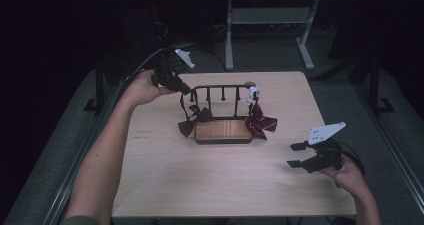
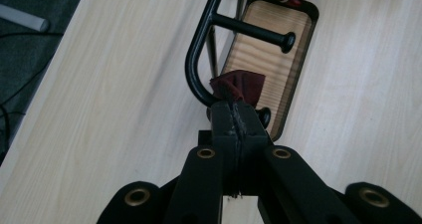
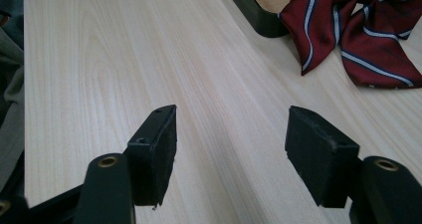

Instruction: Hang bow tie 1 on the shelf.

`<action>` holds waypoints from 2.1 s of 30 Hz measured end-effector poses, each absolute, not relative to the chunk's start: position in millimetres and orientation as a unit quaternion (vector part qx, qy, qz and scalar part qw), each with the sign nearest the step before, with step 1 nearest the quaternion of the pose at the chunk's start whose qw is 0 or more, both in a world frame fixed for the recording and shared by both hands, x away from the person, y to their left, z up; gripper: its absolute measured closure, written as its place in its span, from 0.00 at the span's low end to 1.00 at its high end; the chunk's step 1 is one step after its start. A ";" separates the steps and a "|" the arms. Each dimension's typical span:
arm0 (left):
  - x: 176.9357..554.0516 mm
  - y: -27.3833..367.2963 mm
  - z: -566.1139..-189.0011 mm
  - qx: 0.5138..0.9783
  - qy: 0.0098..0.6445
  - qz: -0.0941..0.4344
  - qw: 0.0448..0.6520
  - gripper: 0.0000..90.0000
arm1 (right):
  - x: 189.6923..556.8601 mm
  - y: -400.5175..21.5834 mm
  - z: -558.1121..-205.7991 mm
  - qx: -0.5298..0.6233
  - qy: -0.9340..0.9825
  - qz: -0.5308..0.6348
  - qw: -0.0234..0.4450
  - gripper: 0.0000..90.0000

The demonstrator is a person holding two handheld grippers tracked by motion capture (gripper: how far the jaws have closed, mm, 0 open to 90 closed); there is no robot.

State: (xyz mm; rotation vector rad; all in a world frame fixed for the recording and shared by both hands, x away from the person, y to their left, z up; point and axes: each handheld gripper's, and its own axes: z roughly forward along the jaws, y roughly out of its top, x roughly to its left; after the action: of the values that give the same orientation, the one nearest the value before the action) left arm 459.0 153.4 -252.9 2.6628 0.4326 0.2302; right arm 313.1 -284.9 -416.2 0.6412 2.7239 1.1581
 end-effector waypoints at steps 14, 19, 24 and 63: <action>462.8 157.6 -257.1 0.962 0.165 0.077 0.203 0.97 | 313.0 -284.1 -416.4 0.210 0.898 0.383 0.054 0.41; 463.9 157.0 -259.0 0.963 0.166 0.075 0.199 0.96 | 313.0 -284.3 -416.6 0.211 0.898 0.382 0.054 0.41; 462.9 158.6 -258.3 0.963 0.169 0.080 0.195 0.91 | 313.0 -284.5 -416.7 0.211 0.898 0.382 0.054 0.41; 441.6 195.5 -261.0 0.952 0.195 0.093 0.215 0.62 | 318.6 -286.6 -420.3 0.239 0.891 0.380 0.065 0.31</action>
State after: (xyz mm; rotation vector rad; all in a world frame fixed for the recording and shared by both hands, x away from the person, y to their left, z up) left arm 441.6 195.5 -261.0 2.6417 0.5418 0.2573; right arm 318.6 -286.6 -420.3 0.7219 2.6898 1.1456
